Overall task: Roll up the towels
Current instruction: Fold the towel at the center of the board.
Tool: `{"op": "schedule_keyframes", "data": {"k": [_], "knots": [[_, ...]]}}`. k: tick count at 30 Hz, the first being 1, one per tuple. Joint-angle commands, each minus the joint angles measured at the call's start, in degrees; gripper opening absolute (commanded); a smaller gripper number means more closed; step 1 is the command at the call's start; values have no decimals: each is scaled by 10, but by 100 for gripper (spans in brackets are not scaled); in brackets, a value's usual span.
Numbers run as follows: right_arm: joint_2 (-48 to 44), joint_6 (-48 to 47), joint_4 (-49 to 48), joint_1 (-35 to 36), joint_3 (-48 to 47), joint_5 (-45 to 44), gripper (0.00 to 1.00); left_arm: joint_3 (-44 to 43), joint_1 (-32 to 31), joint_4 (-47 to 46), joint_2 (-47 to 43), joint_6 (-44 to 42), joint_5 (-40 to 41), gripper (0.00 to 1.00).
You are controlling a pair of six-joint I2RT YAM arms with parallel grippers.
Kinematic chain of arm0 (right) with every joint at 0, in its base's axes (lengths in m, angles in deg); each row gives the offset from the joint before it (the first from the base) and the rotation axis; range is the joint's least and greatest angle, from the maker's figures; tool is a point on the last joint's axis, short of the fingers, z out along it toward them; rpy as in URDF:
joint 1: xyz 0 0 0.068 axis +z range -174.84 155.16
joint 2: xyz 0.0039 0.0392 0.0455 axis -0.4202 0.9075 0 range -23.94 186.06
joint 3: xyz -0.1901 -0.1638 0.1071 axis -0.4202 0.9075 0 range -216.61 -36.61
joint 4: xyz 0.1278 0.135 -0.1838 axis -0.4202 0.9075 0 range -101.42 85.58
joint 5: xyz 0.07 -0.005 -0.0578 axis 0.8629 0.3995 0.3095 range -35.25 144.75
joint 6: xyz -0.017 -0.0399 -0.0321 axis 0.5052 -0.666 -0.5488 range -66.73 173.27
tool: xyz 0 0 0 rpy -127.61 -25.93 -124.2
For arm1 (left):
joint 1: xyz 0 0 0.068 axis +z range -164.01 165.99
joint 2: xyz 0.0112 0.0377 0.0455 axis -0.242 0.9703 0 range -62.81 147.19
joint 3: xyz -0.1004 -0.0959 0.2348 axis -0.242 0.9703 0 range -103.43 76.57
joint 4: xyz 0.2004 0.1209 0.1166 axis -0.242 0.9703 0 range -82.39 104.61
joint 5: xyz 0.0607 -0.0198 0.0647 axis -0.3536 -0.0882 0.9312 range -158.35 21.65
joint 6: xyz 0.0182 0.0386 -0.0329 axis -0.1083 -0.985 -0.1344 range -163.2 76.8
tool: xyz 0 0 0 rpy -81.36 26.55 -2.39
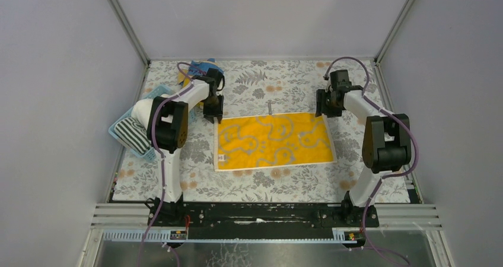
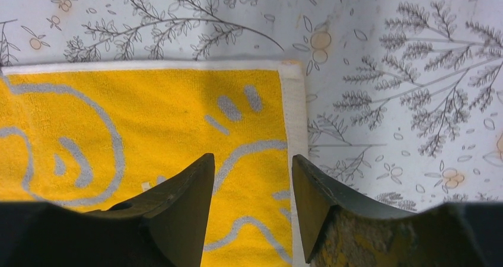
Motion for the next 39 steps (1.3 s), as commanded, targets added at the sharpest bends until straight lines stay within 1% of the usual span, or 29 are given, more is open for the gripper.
{"op": "schedule_keyframes", "data": {"k": [1, 5, 7, 10, 14, 16, 20, 27, 35, 39], "knots": [[21, -43, -1, 0, -47, 15, 57, 3, 7, -4, 50, -15, -15, 28], [42, -82, 6, -1, -70, 12, 57, 4, 6, -3, 56, -18, -15, 26], [56, -106, 10, -6, -85, 24, 57, 4, 7, -1, 57, -19, -15, 27], [81, -136, 26, -15, -111, 43, 53, 2, 6, 0, 57, -20, -18, 27], [122, -174, 60, -25, -154, 64, 52, 0, 7, 2, 57, -20, -18, 27], [140, -191, 88, -29, -180, 56, 51, 1, 6, 2, 57, -20, -15, 27], [161, -218, 113, -39, -196, 48, 51, -2, 6, 3, 58, -20, -12, 27], [183, -244, 116, -40, -206, 107, 51, -5, 6, 6, 64, -20, -8, 27], [224, -254, 131, -40, -228, 85, 50, -5, 5, 6, 68, -20, -7, 27], [242, -257, 151, -39, -232, 64, 47, -4, 6, 6, 68, -20, -6, 26]]}}
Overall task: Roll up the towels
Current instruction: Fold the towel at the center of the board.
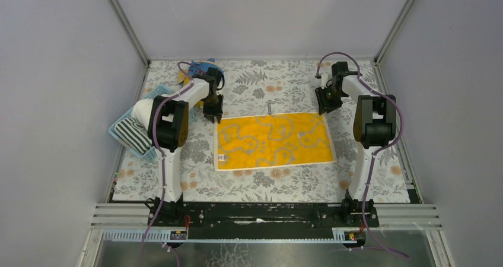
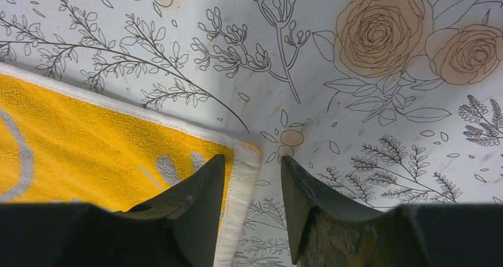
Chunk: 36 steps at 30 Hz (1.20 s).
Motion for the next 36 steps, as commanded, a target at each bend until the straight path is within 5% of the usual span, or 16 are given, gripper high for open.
{"op": "schedule_keyframes", "data": {"k": [1, 15, 27, 36], "knots": [[34, -17, 36, 3, -13, -19, 46, 19, 2, -12, 53, -9, 4, 26], [57, -29, 68, 26, 1, -86, 36, 16, 1, -10, 62, -9, 5, 20], [44, -17, 40, 25, -15, -148, 0, 5, 2, -9, 68, -11, 10, 0], [3, -5, 12, 19, -63, -187, 0, -41, 8, -19, 62, -17, 27, 0]]}}
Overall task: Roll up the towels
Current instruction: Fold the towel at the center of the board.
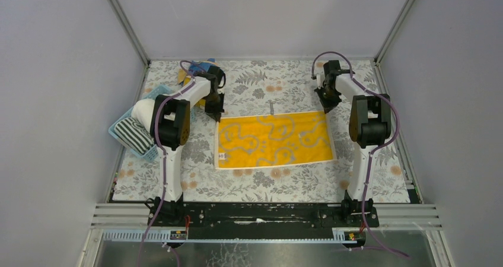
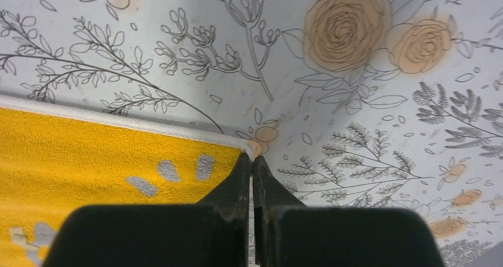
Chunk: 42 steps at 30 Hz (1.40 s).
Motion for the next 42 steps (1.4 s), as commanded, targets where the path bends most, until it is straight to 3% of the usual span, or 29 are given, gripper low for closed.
{"op": "schedule_keyframes", "data": {"k": [1, 9, 14, 18, 23, 33, 42], "knots": [[-14, 3, -15, -11, -38, -67, 0, -16, 9, -40, 42, -15, 44, 0], [-50, 20, -49, -12, -61, -52, 0, -76, 15, -58, 12, -22, 75, 0], [-80, 39, -72, -12, -41, -49, 0, -67, 18, -78, -26, -25, 98, 0], [-128, 72, -92, -12, 4, -36, 1, -16, 18, -100, -72, -15, 96, 0], [-220, 96, -167, -12, 134, -29, 1, 46, 18, -104, -123, 15, 84, 0], [-371, 159, -203, -13, 287, -58, 2, 189, 18, -104, -236, 69, 78, 0], [-421, 225, -212, -12, 376, -82, 1, 290, 17, -104, -321, 108, 47, 0]]}}
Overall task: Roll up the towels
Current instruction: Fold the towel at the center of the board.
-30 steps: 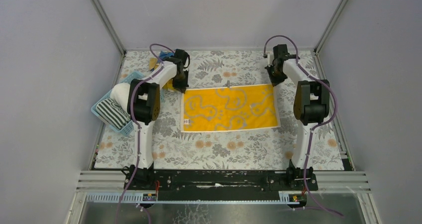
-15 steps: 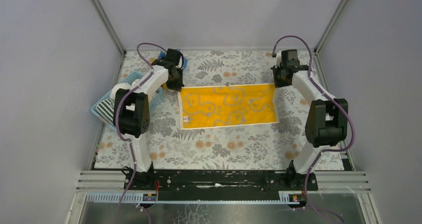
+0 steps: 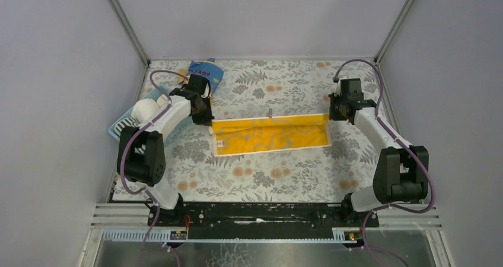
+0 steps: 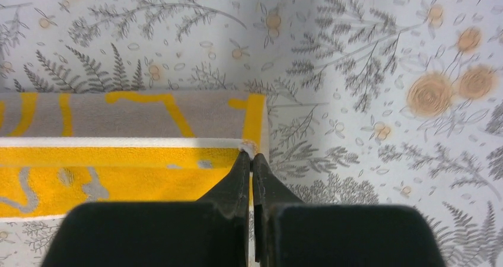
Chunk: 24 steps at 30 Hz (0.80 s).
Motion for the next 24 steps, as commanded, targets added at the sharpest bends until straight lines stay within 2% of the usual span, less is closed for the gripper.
{"op": "schedule_keyframes", "data": {"k": [1, 13, 17, 24], "knots": [[-26, 40, -18, -12, 28, -79, 1, 46, 14, 1, -39, 20, 17, 0], [-46, 84, -38, -12, 89, -123, 0, 119, 2, -12, -61, 30, -12, 0], [-49, 99, -41, -12, 103, -110, 0, 127, -15, -6, -61, 31, 0, 0], [-58, 114, -53, -12, 133, -137, 2, 147, -34, -4, -63, 47, 22, 0]]}}
